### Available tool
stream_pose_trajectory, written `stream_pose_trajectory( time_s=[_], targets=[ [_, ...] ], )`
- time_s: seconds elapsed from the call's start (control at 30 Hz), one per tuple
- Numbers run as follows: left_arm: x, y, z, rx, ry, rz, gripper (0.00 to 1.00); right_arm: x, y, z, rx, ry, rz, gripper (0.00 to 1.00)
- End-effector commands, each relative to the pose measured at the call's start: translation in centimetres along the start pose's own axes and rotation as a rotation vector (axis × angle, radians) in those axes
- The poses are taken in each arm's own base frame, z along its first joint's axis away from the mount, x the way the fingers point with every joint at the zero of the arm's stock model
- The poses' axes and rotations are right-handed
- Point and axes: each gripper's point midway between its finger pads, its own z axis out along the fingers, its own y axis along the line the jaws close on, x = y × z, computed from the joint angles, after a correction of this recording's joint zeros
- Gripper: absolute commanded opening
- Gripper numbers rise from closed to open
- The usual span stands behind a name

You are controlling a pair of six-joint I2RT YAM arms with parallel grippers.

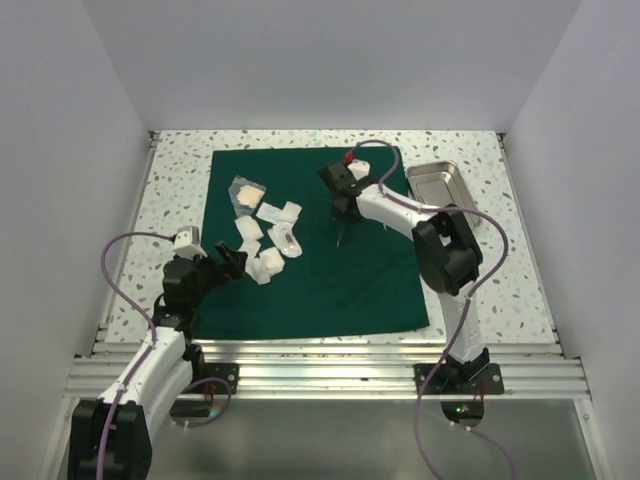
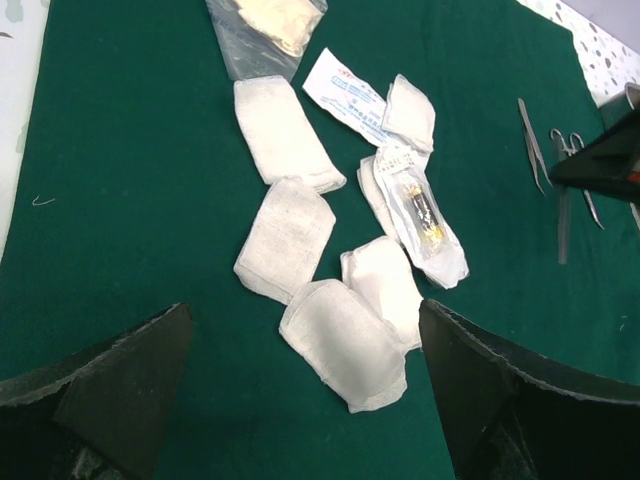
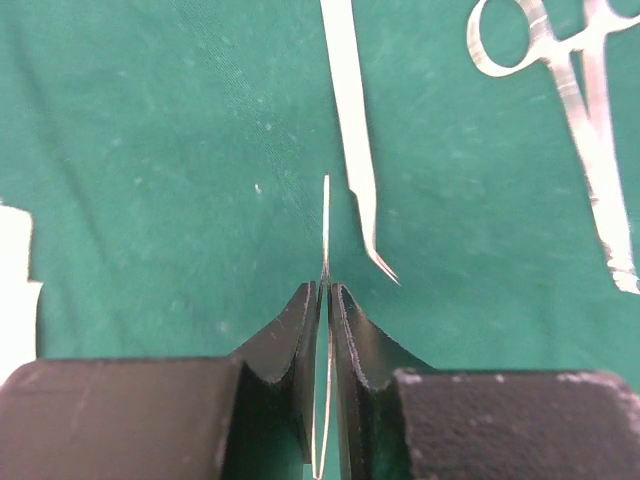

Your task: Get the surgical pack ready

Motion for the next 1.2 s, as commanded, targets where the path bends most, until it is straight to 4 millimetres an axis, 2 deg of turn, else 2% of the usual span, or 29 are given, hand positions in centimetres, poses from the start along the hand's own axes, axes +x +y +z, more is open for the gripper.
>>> stream_pose_trajectory(
  time_s=[0.0,0.07,0.1,0.13,0.17,0.2,0.23,0.27,0.3,0.33,0.37,0.4,0.5,0.53,0.57,0.63,0.67,0.77,0.8,0.9,0.97,1.1,1.17],
  targets=[
    [-1.7,-0.5,0.3,-0.002,-0.028,0.015,1.0,-8.1,-1.0,-7.4,-0.107,-0.176,0.055,0.1],
    [-1.9,-0.2,0.5,-0.03,-0.01,0.009,1.0,-9.8,-2.4,-8.8,-0.119,-0.217,0.004,0.08],
    [-2.4,-0.5,0.6,-0.027,-0.012,0.008,1.0,-11.1,-4.1,-9.0,-0.096,-0.234,0.001,0.07],
    [-2.1,-0.9,0.5,-0.013,0.009,0.005,1.0,-12.2,-5.3,-9.9,-0.098,-0.251,-0.04,0.06],
    [-1.9,-1.2,0.5,-0.006,0.02,-0.002,1.0,-12.8,-6.4,-9.9,-0.097,-0.25,-0.058,0.04],
    [-1.9,-1.7,0.5,0.006,0.026,-0.004,1.0,-14.2,-8.7,-9.4,-0.085,-0.251,-0.05,0.04],
    [-1.7,-2.4,0.4,0.022,0.035,0.002,1.0,-14.5,-9.2,-9.3,-0.137,-0.235,-0.097,0.03],
    [-1.5,-2.8,0.4,0.026,0.042,0.0,1.0,-15.6,-11.9,-8.3,-0.117,-0.223,-0.078,0.02],
    [-1.2,-3.4,0.3,0.025,0.053,0.013,1.0,-16.1,-12.9,-8.1,-0.118,-0.22,-0.109,0.02],
    [-1.1,-3.5,0.3,0.013,0.059,0.017,1.0,-16.3,-13.3,-7.6,-0.15,-0.207,-0.127,0.02],
    [-1.0,-3.6,0.3,0.0,0.068,0.014,1.0,-16.9,-14.8,-6.9,-0.135,-0.213,-0.133,0.02],
    [-1.2,-4.0,0.3,-0.004,0.076,0.013,1.0,-17.4,-15.2,-6.6,-0.134,-0.233,-0.161,0.02],
    [0.2,-3.2,0.2,-0.079,0.182,-0.026,1.0,-18.2,-16.6,-5.3,-0.063,-0.275,-0.354,0.03],
    [0.3,-3.1,0.1,-0.089,0.196,-0.034,1.0,-18.6,-17.7,-4.8,0.002,-0.283,-0.369,0.03],
    [0.3,-3.3,0.1,-0.092,0.203,-0.049,1.0,-18.2,-18.3,-3.7,0.037,-0.262,-0.396,0.03],
    [-0.2,-3.1,0.0,-0.112,0.189,-0.051,1.0,-18.5,-18.9,-2.7,0.067,-0.246,-0.477,0.03],
    [-0.4,-3.1,0.0,-0.112,0.18,-0.046,1.0,-17.6,-19.0,-1.1,0.076,-0.206,-0.508,0.03],
    [-0.8,-3.3,0.0,-0.094,0.164,-0.024,1.0,-17.2,-19.8,0.5,0.123,-0.153,-0.57,0.02],
    [-0.8,-3.4,0.2,-0.084,0.156,-0.022,1.0,-16.5,-20.1,1.7,0.135,-0.119,-0.59,0.02],
    [0.0,-3.8,0.2,-0.04,0.165,-0.024,1.0,-15.4,-21.5,3.4,0.208,-0.075,-0.649,0.02],
    [0.2,-4.1,0.4,-0.018,0.157,-0.039,1.0,-15.2,-22.2,3.7,0.241,-0.073,-0.659,0.0],
    [-0.2,-4.4,0.6,0.002,0.137,-0.042,1.0,-14.5,-21.6,4.3,0.188,-0.074,-0.628,0.01],
    [-0.5,-4.5,0.6,0.0,0.132,-0.035,1.0,-14.1,-21.5,4.7,0.168,-0.056,-0.62,0.06]
  ],
)
